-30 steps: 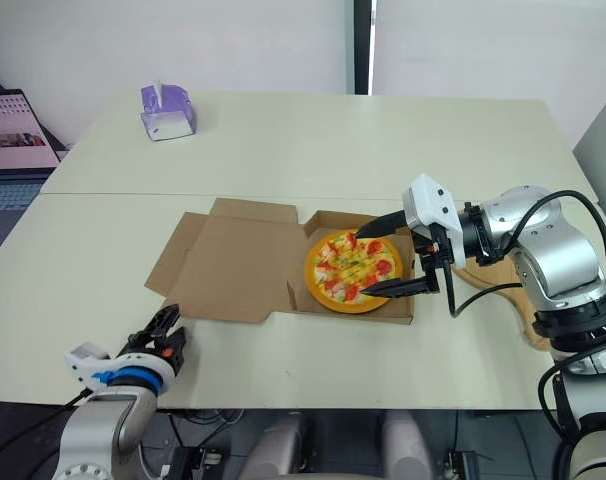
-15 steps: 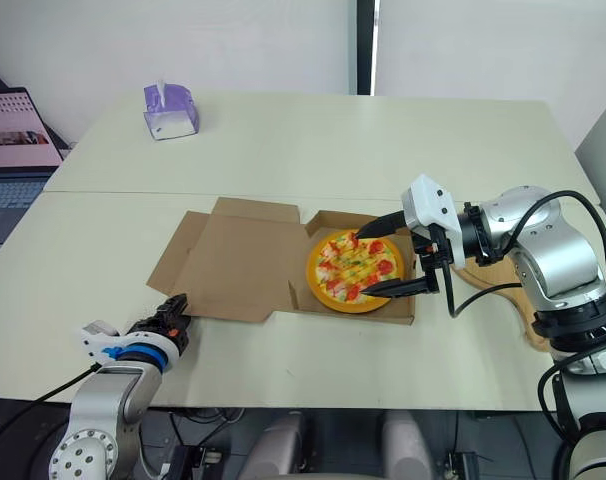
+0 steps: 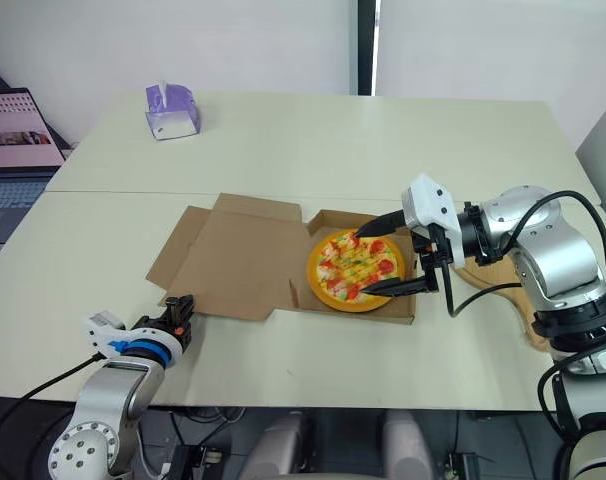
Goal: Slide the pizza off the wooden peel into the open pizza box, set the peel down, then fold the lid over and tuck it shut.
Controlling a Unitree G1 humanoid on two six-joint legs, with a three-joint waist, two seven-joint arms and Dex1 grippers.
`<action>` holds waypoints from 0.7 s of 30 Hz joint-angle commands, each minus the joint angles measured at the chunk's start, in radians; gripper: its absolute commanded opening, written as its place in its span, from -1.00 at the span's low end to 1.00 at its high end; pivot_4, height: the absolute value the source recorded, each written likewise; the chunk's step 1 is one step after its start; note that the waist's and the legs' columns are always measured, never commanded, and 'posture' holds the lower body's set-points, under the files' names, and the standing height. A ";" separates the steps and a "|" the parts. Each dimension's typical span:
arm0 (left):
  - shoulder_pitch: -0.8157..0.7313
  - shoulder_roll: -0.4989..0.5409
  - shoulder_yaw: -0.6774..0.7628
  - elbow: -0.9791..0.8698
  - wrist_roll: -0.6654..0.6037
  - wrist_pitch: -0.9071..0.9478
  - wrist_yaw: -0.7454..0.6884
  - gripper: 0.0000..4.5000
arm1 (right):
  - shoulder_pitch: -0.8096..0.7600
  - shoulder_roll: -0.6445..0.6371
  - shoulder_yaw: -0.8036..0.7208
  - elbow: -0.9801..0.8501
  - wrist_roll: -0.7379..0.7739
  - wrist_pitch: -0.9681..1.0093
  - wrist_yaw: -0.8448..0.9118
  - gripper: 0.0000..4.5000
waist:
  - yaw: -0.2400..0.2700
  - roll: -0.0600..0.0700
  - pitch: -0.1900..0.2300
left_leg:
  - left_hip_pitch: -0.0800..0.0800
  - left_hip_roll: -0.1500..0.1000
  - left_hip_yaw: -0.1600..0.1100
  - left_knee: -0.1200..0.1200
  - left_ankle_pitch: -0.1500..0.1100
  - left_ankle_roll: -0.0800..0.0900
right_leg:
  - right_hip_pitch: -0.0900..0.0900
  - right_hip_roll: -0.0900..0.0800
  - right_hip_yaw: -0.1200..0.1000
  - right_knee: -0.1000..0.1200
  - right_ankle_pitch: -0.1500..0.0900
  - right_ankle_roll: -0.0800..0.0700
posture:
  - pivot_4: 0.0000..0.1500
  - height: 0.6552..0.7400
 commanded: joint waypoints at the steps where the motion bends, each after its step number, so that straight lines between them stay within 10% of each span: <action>1: 0.001 0.101 0.054 -0.028 0.076 0.035 -0.035 -0.98 | -0.040 0.045 -0.013 0.066 -0.094 -0.034 -0.144 1.00 | -0.004 -0.001 0.001 | 0.000 0.000 0.000 0.000 0.000 0.000 | -0.001 0.000 0.000 0.000 0.000 0.000 | 1.00 1.00; 6: -0.072 0.321 0.087 0.038 0.187 0.119 -0.154 -1.00 | -0.107 0.104 0.028 0.261 -0.266 -0.123 -0.291 0.71 | -0.009 -0.002 0.001 | 0.000 0.001 0.000 -0.001 0.001 -0.001 | -0.002 0.001 0.000 0.001 0.001 -0.002 | 1.00 1.00; 16: -0.406 0.599 -0.098 0.281 0.509 0.287 -0.622 -1.00 | -0.141 0.146 0.175 0.580 -0.529 -0.419 -0.349 -0.88 | -0.014 -0.003 0.002 | -0.002 -0.001 0.000 -0.002 0.001 -0.001 | -0.003 0.001 -0.001 0.000 0.002 -0.001 | 1.00 1.00; 21: -0.558 0.587 -0.186 0.396 0.646 0.301 -0.835 -1.00 | -0.087 0.093 0.182 0.536 -0.517 -0.437 -0.230 -0.98 | -0.008 -0.003 0.002 | -0.006 -0.001 -0.002 -0.002 0.003 -0.005 | -0.006 0.000 -0.002 0.000 0.002 0.000 | 1.00 1.00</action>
